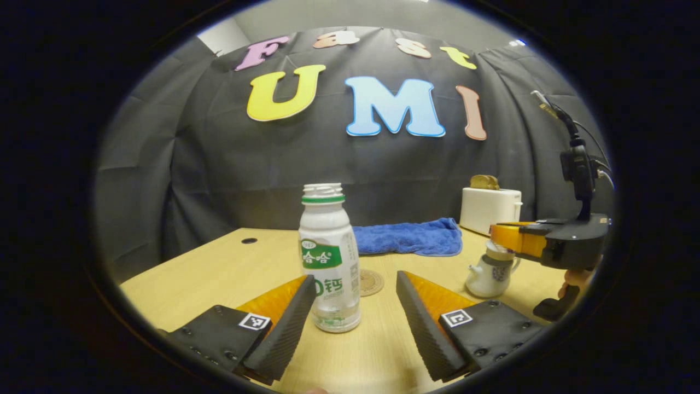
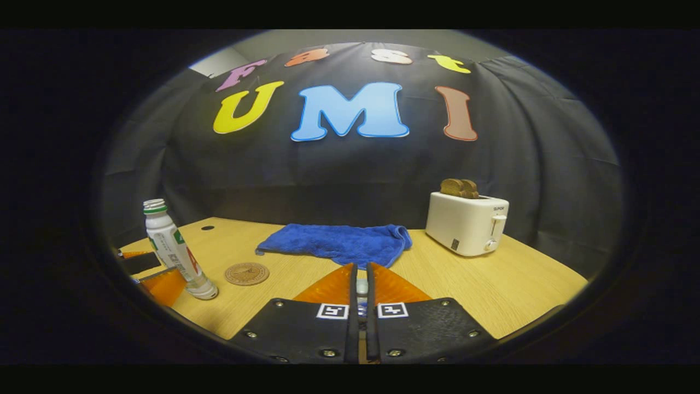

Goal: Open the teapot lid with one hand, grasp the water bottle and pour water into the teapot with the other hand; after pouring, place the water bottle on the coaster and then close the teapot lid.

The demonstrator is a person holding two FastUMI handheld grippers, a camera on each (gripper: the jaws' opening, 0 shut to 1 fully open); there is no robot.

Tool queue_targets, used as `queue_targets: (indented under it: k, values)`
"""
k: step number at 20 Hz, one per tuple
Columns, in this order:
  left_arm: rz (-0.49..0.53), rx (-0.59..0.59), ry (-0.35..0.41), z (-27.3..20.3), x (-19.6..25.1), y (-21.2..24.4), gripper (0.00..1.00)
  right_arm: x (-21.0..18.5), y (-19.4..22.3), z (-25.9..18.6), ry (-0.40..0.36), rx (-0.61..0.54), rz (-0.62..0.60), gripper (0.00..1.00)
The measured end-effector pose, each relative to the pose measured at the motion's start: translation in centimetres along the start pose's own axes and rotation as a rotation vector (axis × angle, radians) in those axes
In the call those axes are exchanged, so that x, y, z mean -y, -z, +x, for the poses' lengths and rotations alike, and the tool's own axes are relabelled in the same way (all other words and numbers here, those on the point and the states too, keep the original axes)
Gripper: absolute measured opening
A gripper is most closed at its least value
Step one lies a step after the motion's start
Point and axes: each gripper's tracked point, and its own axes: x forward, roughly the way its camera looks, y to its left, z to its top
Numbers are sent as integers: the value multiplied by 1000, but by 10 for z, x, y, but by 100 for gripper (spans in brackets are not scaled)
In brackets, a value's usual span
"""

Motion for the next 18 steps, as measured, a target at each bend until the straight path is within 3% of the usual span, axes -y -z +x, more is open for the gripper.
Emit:
queue_targets:
  k: [10,11,12,13,15,16,18]
  values:
    - [82,2,-38,41,-17,2,100,6,-5,-5,-3,17,30,5]
    - [87,-4,-37,46,-18,2,100,8,-7,-5,-2,22,32,0]
    - [91,-9,-35,50,-17,4,100,9,-8,-6,0,26,31,5]
    - [95,-13,-34,54,-18,5,100,11,-10,-7,2,31,32,0]
    - [104,-20,-33,62,-19,6,100,15,-12,-8,6,37,37,5]
    - [111,-25,-35,65,-19,9,100,17,-13,-8,8,38,41,0]
    - [121,-32,-46,71,-21,10,100,22,-13,-9,12,39,47,0]
